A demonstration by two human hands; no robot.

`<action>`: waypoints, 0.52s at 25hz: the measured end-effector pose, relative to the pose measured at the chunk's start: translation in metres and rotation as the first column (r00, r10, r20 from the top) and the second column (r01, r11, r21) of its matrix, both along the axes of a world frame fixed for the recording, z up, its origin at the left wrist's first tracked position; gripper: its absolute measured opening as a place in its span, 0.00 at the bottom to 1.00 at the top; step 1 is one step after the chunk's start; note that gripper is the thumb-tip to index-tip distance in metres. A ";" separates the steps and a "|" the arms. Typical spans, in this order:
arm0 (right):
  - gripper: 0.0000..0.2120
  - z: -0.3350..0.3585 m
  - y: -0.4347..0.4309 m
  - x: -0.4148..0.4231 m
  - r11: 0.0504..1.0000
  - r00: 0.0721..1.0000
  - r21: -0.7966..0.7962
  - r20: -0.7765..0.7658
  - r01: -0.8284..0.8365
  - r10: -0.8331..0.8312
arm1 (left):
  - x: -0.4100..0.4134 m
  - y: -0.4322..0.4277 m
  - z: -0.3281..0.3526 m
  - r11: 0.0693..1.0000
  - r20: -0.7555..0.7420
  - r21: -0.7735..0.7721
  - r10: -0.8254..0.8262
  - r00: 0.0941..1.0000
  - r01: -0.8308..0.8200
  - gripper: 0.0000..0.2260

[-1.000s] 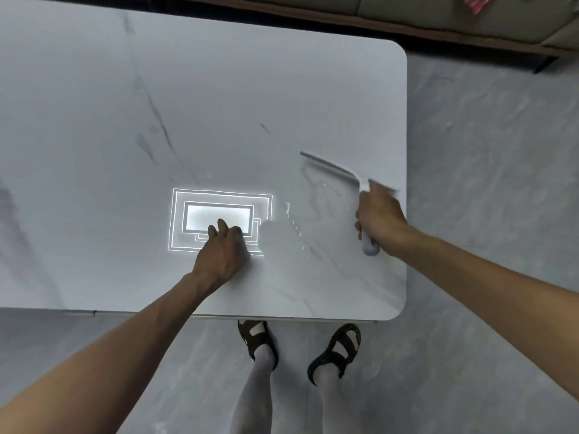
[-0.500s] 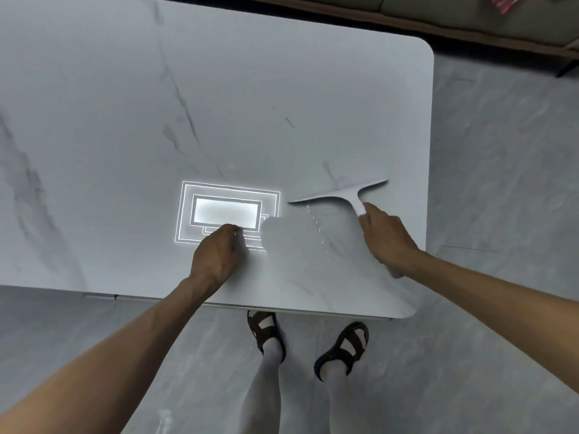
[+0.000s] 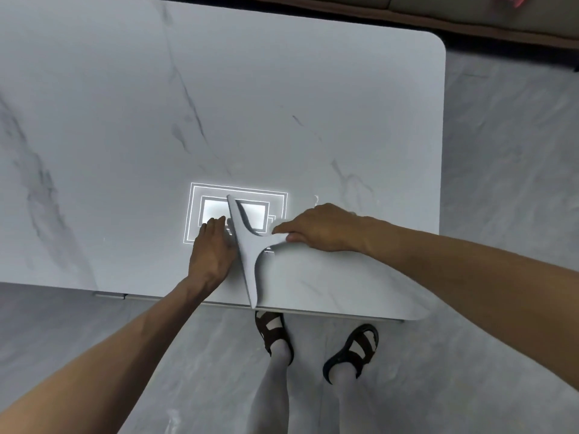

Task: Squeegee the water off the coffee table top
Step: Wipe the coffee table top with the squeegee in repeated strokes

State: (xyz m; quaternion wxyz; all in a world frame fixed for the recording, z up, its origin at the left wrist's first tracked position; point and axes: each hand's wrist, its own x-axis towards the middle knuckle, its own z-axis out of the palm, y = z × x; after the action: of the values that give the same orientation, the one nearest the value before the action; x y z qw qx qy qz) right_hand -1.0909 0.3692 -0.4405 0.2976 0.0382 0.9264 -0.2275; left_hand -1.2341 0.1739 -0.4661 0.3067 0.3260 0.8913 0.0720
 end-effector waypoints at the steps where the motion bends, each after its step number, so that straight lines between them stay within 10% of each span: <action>1: 0.19 -0.005 -0.004 -0.002 1.000 1.000 0.010 0.010 -0.003 0.003 | 0.002 0.002 -0.001 1.000 0.018 -0.013 -0.016 1.000 0.016 0.21; 13: 0.17 -0.001 0.113 0.152 0.829 0.839 0.203 0.058 0.521 -0.542 | 0.075 0.059 -0.005 0.829 0.065 -0.296 -0.477 0.876 0.474 0.28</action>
State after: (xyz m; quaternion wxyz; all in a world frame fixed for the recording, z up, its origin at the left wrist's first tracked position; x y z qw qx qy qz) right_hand -0.9387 0.4826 -0.4416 0.2697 0.3340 0.8773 -0.2147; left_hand -1.1591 0.2334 -0.4711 0.3562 0.4867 0.7842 -0.1459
